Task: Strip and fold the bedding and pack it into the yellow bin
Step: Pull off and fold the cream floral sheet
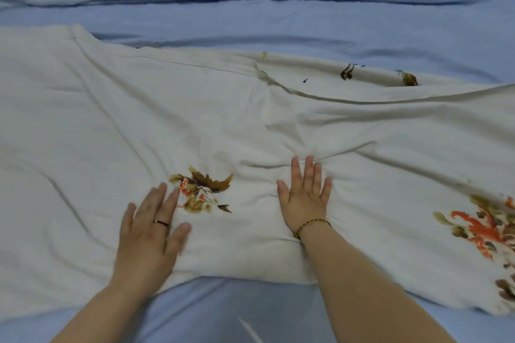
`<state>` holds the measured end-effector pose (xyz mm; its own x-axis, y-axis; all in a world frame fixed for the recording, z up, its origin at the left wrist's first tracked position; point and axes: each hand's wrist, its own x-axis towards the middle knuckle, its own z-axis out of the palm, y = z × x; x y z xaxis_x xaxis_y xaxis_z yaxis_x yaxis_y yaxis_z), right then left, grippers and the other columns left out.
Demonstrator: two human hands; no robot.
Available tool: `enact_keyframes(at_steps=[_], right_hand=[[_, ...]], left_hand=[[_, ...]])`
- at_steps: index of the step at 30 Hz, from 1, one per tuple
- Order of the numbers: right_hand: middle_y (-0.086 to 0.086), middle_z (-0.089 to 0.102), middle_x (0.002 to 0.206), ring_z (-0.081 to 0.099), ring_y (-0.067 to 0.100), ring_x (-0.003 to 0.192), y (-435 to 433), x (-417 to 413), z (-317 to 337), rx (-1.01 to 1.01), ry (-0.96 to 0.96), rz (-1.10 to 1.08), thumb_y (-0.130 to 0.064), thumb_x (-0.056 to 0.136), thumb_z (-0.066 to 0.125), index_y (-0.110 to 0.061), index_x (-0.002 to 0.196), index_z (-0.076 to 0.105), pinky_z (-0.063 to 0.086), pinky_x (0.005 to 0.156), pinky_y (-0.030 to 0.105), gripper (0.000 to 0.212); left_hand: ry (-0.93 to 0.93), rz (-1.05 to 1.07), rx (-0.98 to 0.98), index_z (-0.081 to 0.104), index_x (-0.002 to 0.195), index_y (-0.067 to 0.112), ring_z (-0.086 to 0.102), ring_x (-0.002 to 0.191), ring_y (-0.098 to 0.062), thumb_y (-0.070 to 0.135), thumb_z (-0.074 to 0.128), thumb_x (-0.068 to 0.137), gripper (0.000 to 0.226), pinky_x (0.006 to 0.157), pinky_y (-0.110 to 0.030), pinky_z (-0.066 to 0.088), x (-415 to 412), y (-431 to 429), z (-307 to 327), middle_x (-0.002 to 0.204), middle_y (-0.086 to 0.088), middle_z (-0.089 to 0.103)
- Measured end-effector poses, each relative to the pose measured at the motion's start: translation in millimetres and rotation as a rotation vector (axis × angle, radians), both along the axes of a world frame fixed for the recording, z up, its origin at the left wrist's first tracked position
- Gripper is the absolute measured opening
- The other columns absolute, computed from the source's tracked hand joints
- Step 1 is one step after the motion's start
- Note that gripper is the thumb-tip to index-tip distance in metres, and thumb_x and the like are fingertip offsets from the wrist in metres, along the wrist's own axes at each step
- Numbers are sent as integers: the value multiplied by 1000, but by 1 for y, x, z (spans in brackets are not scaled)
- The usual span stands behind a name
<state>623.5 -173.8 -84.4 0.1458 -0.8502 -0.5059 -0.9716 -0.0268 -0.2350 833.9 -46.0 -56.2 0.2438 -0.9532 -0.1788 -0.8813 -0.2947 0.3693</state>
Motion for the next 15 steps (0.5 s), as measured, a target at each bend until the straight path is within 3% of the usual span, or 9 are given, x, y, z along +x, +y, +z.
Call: enact_keyframes(at_steps=[2, 4, 7, 8, 10, 12, 14, 15], right_hand=[[1, -28, 152, -25, 18, 141, -4, -9, 15, 22, -66, 97, -49, 97, 11, -25, 145, -18, -22, 110, 37, 61], [-4, -26, 152, -22, 15, 142, -1, -39, 33, 57, -122, 268, -57, 94, 14, -24, 146, -14, -19, 111, 33, 68], [-12, -32, 141, -25, 4, 136, 16, -124, 37, -24, -40, 507, -87, 52, -18, -21, 143, -21, -27, 105, 29, 112], [-8, -32, 144, -24, 5, 136, 27, -151, 33, -103, 20, 544, -91, 50, -13, -19, 142, -20, -25, 106, 31, 117], [1, -18, 155, -15, 12, 143, 37, -185, 21, -101, 84, 497, -86, 54, 20, -17, 147, -8, -8, 112, 38, 120], [4, -11, 156, -11, 17, 145, 36, -187, 10, -141, 35, 504, -75, 50, 31, -18, 149, -2, -2, 113, 42, 118], [7, -3, 157, -13, 18, 144, 33, -179, 9, -211, -26, 516, -64, 52, 34, -21, 148, 11, -4, 113, 43, 108], [10, 9, 156, -13, 18, 144, 34, -177, 5, -262, -41, 512, -58, 52, 34, -20, 143, 24, -5, 113, 43, 99]], left_hand=[[23, -61, 52, 39, 135, 10, 20, 134, -17, 60, 13, 93, 70, 113, -20, -3, -36, 24, 5, 137, -17, 46], [26, -84, 89, 34, 137, 15, 15, 135, -13, 62, 13, 92, 68, 114, -20, -3, -67, 51, 6, 142, -13, 39], [91, -67, 144, 4, 149, 27, -4, 144, -3, 61, 9, 93, 65, 114, -22, -4, -104, 71, 9, 157, 8, -2], [72, -95, 154, -1, 149, 26, -8, 143, -2, 59, 7, 93, 65, 114, -22, -5, -110, 73, 7, 157, 11, -9], [-17, -132, 112, -2, 148, 26, -11, 143, -3, 57, 3, 94, 63, 112, -22, -3, -110, 55, 2, 156, 11, -12], [-107, -121, 128, 1, 149, 27, -10, 143, -3, 53, 3, 95, 59, 112, -24, -4, -109, 33, 5, 157, 10, -3], [-197, -78, 98, 17, 147, 28, -2, 144, -6, 48, 11, 96, 55, 112, -28, -1, -109, 20, 3, 148, 2, 30], [-248, -51, 84, 31, 140, 23, 11, 142, -11, 46, 16, 96, 51, 110, -29, 4, -110, 14, 1, 136, -4, 47]])
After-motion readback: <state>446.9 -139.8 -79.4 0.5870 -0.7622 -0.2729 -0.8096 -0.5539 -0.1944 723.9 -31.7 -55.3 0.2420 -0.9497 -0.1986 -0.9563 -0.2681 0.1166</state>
